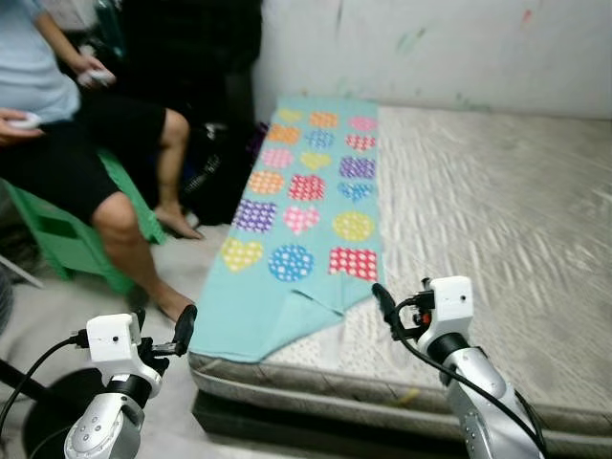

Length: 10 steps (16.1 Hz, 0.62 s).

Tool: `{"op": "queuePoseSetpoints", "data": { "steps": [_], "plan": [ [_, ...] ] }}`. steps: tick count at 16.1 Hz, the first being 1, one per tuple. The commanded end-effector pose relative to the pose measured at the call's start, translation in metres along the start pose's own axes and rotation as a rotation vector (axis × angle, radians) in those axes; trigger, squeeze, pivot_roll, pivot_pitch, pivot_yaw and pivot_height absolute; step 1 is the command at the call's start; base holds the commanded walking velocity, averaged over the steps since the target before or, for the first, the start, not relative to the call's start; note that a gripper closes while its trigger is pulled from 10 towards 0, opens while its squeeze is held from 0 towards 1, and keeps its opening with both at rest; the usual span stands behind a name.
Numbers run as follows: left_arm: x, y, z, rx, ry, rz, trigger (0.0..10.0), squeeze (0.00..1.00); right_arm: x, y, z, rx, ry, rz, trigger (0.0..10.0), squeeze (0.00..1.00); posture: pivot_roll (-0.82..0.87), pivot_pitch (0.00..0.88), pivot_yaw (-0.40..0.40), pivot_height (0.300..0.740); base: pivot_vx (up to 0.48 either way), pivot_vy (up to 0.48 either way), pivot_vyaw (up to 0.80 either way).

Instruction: Clean up the room

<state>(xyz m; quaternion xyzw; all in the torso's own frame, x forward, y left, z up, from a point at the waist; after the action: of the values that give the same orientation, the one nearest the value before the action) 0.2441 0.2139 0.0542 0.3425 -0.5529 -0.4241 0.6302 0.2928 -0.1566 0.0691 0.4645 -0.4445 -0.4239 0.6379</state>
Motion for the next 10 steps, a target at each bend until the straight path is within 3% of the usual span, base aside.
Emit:
{"op": "queuePoseSetpoints", "data": {
  "steps": [1,9,10],
  "plan": [
    [-0.0005,0.0033,0.0002,0.007,-0.001,-0.004,10.0,0.00,0.0041,0.0022,0.0006,0.003,-0.009,0.002,10.0,0.00,-0.08,0.000,0.030,0.740,0.000,0.000,0.63],
    [-0.0005,0.0033,0.0002,0.007,-0.001,-0.004,10.0,0.00,0.0041,0.0022,0.0006,0.003,-0.009,0.002,10.0,0.00,-0.08,0.000,0.030,0.740,0.000,0.000,0.63],
    [-0.0007,0.0033,0.0002,0.004,0.002,-0.001,10.0,0.00,0.0039,0.0021,0.0008,0.000,-0.008,0.000,10.0,0.00,-0.08,0.000,0.030,0.740,0.000,0.000,0.00]
  ]
}}
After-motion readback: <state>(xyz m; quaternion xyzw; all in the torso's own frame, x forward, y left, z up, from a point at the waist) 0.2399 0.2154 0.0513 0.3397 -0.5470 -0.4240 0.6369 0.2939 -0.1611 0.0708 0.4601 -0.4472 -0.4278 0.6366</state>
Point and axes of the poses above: a point about 5 cm out from each wrist's last joint towards the gripper, its own z axis pointing back from the gripper into the wrist, its own y axis along the axis of the wrist's last joint, x = y × z, the point moved 3 cm from there along -z, pointing out of the wrist towards the gripper, and after that the axes turned 13 degrees about z, right-handed, at the moved point
